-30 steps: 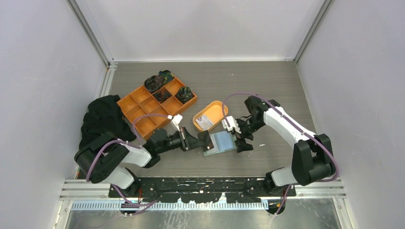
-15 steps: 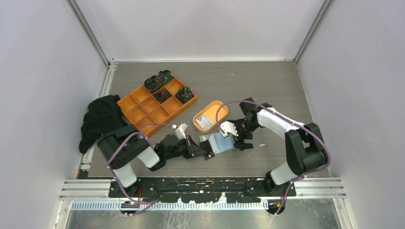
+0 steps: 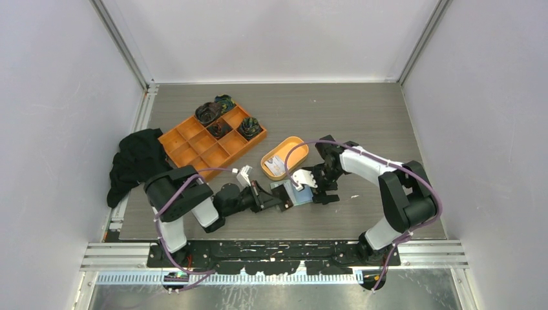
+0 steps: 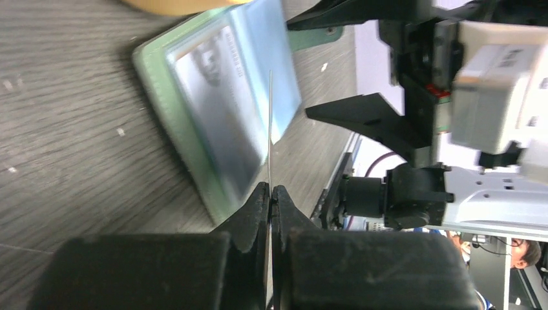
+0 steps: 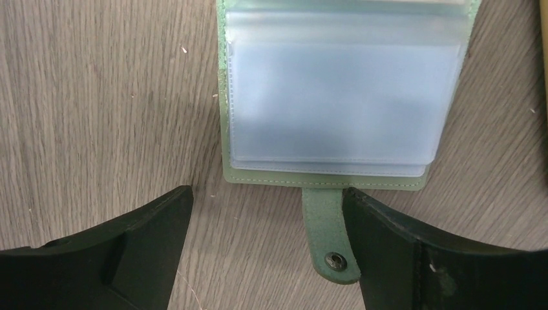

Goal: Put the credit cards into the card holder
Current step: Insert the credit card into the card holder.

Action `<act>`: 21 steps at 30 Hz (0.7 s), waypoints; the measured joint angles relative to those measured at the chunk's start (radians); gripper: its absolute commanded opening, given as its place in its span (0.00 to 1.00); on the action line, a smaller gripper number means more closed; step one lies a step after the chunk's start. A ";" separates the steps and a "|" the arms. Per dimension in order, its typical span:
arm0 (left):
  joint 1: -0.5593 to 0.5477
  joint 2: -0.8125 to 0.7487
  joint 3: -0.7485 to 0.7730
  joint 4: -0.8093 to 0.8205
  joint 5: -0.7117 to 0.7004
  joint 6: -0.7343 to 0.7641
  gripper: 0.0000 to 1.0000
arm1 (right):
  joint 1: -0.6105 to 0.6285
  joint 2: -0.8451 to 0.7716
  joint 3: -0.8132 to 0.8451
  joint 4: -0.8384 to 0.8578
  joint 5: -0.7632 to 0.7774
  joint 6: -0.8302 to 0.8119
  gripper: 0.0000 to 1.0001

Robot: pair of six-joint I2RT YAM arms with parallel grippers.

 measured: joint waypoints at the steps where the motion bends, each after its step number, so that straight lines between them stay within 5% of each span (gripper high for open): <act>1: 0.000 -0.018 -0.003 -0.003 -0.001 0.000 0.00 | 0.004 0.001 0.000 0.000 0.002 -0.001 0.88; 21: 0.000 -0.087 -0.069 -0.008 -0.072 -0.019 0.00 | 0.145 0.019 0.006 0.010 0.003 -0.007 0.81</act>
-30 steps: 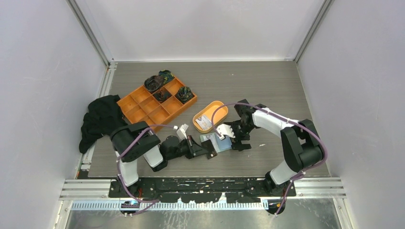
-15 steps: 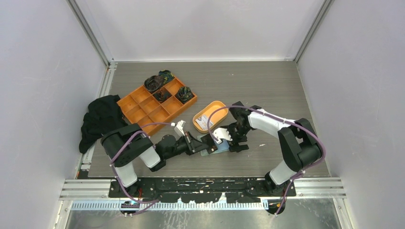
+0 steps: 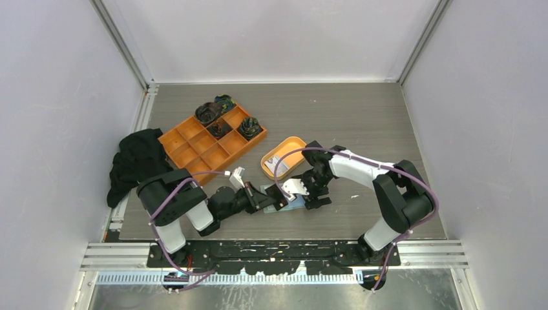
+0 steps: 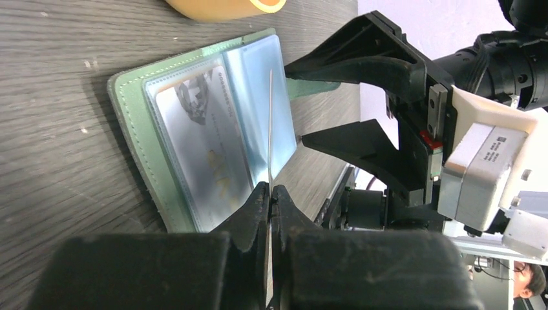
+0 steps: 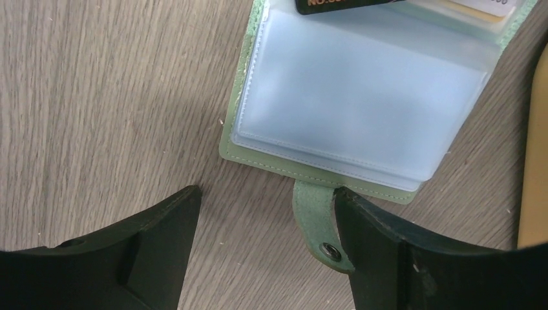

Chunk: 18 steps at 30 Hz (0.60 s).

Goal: Put the credit cards into the card holder
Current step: Insert the credit card into the card holder.

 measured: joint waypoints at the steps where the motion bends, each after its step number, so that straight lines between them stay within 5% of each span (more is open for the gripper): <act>1: 0.000 0.000 -0.004 0.002 -0.007 0.002 0.00 | 0.004 0.000 0.000 0.002 0.000 0.000 0.81; 18: 0.034 -0.026 -0.036 -0.034 -0.016 0.016 0.00 | 0.076 0.018 0.018 0.014 0.027 0.028 0.77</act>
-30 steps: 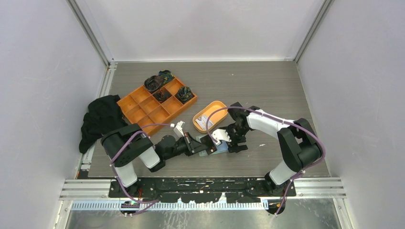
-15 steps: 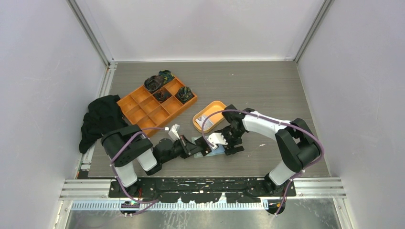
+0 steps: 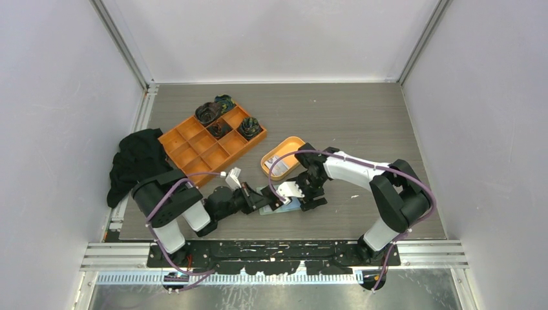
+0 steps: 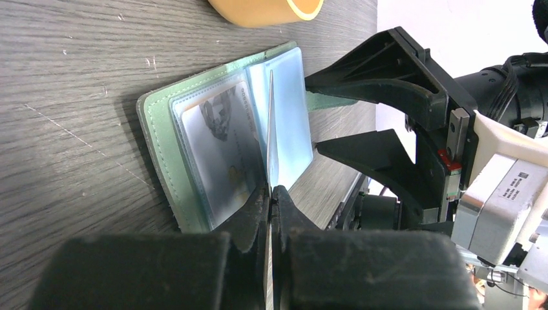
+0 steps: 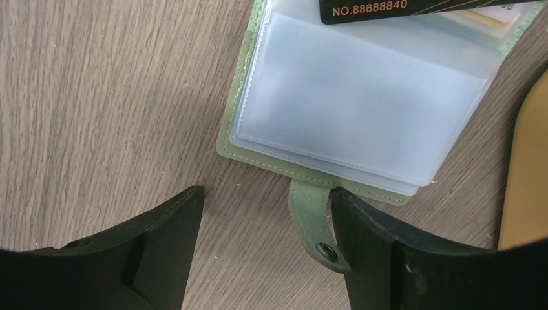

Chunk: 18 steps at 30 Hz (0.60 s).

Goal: Put the credit cards into the card holder
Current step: Insert the credit card into the card holder.

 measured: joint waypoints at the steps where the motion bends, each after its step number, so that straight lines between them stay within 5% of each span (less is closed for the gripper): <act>1: 0.000 -0.006 0.001 -0.010 0.003 0.002 0.00 | 0.002 0.000 0.000 0.001 0.002 0.003 0.76; 18: 0.001 -0.060 0.017 -0.135 0.058 -0.010 0.00 | 0.069 0.023 0.027 0.011 0.059 0.066 0.72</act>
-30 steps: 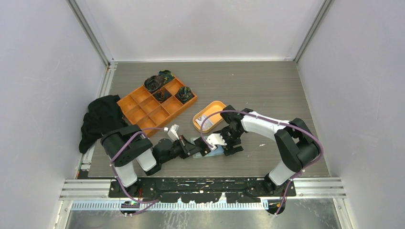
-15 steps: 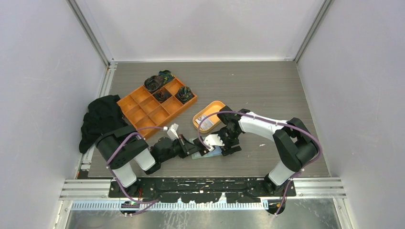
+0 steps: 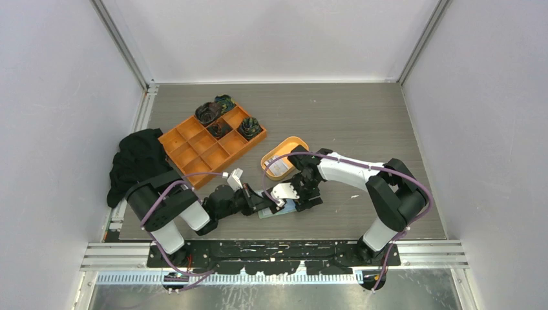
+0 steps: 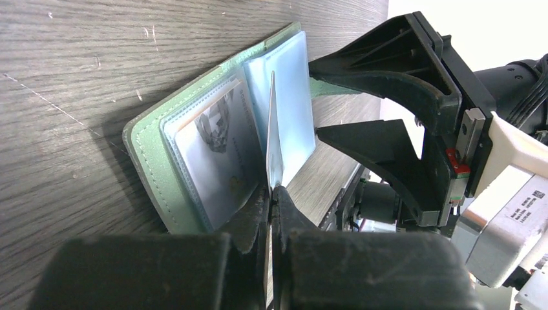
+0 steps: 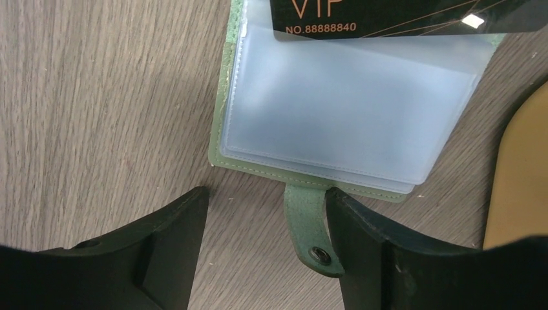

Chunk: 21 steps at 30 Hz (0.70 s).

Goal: Put the credit cards into the card holder
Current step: Insert the credit card into the card holder.

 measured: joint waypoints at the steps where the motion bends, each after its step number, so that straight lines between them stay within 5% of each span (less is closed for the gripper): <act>1: 0.000 0.000 0.000 0.000 0.001 -0.005 0.00 | 0.002 0.002 0.002 0.000 0.002 0.005 0.71; 21: 0.001 0.111 0.021 0.069 0.049 -0.110 0.00 | 0.038 0.016 0.019 0.000 0.055 0.053 0.68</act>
